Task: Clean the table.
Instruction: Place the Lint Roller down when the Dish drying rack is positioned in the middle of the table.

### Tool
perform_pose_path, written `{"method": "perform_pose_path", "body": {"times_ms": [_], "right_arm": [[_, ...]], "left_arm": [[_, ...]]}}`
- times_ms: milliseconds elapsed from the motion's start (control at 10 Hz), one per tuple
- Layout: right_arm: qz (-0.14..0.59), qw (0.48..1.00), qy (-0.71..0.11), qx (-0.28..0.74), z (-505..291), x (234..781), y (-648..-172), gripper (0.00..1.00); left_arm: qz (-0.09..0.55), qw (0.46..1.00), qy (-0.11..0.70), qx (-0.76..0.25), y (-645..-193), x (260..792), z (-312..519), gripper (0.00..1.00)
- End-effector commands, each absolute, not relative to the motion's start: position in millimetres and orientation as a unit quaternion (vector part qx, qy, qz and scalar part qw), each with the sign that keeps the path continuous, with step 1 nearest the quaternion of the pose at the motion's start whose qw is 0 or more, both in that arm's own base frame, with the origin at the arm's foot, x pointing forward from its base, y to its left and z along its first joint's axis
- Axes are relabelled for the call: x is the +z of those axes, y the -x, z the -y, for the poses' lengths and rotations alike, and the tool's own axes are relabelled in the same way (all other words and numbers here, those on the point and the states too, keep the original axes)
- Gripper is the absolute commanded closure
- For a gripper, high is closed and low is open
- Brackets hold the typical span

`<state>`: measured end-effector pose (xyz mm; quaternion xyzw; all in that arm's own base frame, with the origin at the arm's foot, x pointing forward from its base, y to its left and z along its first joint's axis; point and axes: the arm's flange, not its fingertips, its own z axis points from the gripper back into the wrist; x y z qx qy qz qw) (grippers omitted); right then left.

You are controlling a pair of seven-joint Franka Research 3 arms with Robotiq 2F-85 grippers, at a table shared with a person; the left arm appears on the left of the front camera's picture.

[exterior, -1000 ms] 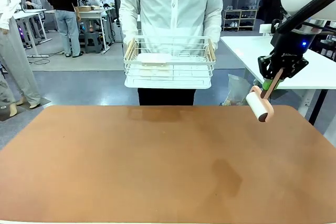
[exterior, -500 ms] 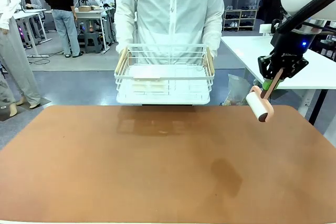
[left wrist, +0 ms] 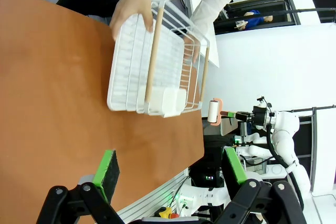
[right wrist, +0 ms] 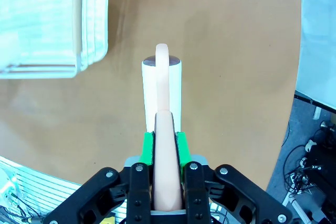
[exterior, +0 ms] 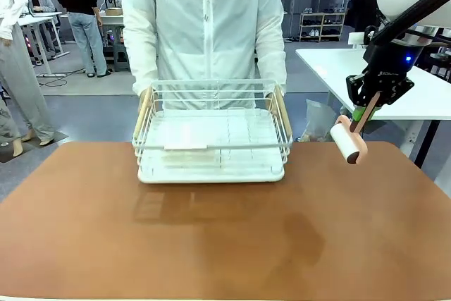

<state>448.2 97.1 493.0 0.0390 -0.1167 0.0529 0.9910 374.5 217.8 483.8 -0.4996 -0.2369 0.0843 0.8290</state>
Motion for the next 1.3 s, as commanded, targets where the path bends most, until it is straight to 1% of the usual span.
{"method": "perform_pose_path", "body": {"times_ms": [0, 1200], "right_arm": [[0.118, 0.991, -0.041, 0.054, -97.6, 494.1, -447.0, 0.79], [0.118, 0.991, -0.041, 0.054, -97.6, 494.1, -447.0, 0.79]], "left_arm": [[0.24, 0.825, 0.506, 0.08, -372.6, 484.9, -219.0, 0.0], [0.24, 0.825, 0.506, 0.08, -372.6, 484.9, -219.0, 0.0]]}}
